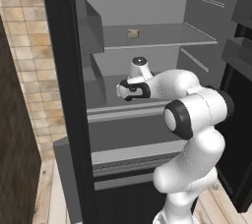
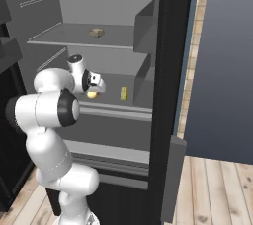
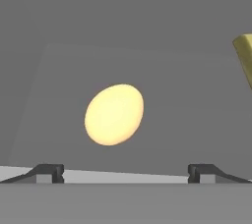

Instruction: Pick the egg and butter from the fridge and place them by the bowl for mixing.

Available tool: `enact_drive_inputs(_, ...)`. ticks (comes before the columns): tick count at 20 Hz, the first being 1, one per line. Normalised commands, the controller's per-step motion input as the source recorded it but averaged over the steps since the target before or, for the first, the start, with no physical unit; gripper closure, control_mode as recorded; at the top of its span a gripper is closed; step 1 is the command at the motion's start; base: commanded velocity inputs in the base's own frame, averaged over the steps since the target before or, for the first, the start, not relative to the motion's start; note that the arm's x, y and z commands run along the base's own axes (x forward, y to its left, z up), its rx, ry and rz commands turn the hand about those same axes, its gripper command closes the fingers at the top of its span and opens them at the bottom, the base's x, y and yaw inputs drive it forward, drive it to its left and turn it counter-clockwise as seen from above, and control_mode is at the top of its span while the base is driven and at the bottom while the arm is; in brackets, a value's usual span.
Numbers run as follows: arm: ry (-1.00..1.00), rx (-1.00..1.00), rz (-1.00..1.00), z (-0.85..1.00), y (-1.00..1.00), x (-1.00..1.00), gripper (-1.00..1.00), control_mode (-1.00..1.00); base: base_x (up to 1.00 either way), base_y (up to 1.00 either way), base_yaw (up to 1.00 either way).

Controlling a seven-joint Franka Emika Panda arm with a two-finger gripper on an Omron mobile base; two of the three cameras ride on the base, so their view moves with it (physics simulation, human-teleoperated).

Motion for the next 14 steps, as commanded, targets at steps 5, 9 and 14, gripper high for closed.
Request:
enact_drive_inputs(5,0.00,0.00,0.00,-0.20,0.01,0.27,-1.00,-1.00,0.00,0.00,0.00)
enact_drive_inputs(9,0.00,0.00,0.00,-0.13,0.00,0.24,-1.00,-1.00,0.00,0.00,0.00)
enact_drive_inputs(14,-0.01,0.00,0.00,-0.13,0.02,0.27,-1.00,-1.00,0.00,0.00,0.00)
